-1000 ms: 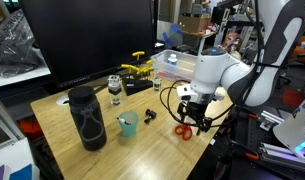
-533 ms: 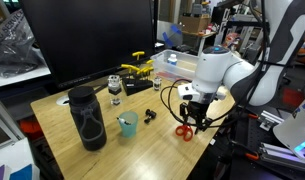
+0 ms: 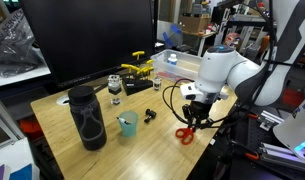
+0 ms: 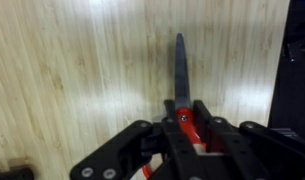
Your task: Remove the scissors from the desk and put it in the clear container on the right
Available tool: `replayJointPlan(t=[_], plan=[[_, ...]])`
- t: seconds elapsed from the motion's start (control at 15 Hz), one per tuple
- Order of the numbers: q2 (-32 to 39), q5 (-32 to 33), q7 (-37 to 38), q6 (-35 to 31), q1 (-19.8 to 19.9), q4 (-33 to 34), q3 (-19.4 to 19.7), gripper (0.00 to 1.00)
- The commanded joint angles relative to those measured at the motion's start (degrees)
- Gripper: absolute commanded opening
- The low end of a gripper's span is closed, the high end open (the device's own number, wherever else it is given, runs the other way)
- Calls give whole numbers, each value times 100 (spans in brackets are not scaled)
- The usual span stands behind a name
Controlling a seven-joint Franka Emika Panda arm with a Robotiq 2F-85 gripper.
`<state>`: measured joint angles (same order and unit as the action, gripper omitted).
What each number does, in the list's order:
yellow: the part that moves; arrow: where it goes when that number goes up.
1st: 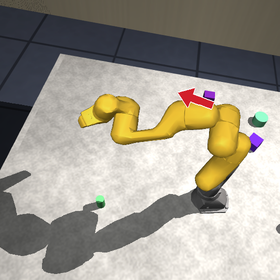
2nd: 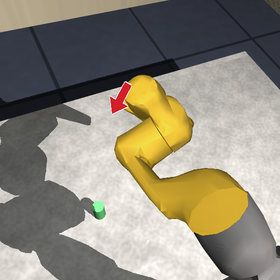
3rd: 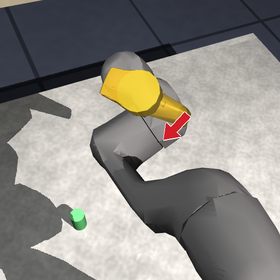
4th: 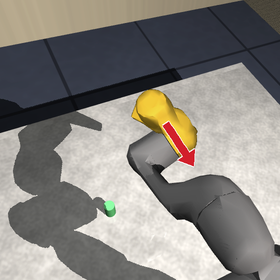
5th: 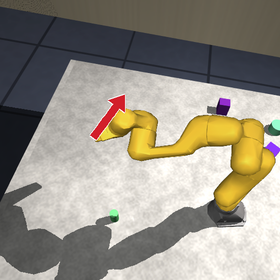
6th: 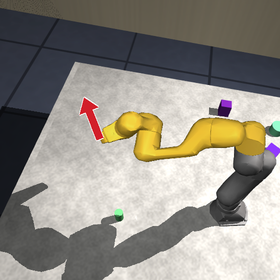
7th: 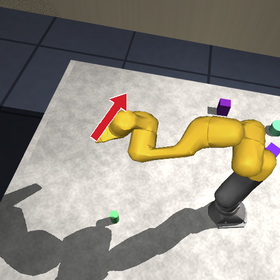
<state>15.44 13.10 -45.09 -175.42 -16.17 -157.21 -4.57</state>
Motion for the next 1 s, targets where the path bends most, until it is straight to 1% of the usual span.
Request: replayJointPlan(t=[0.0, 0.27, 0.47, 0.6, 0.73, 0.87, 0.93], plan=[[89, 61, 67, -210, -54, 78, 273, 6], [-95, 55, 95, -340, -122, 3, 513, 6], [-447, 89, 152, -435, -311, -122, 765, 6], [-761, 186, 282, -419, -605, -192, 1165, 6], [-1087, 408, 458, -458, -905, -238, 1676, 6], [-1338, 849, 704, -477, -1058, -192, 2151, 6], [-1443, 1146, 868, -448, -1051, -135, 2337, 6]])
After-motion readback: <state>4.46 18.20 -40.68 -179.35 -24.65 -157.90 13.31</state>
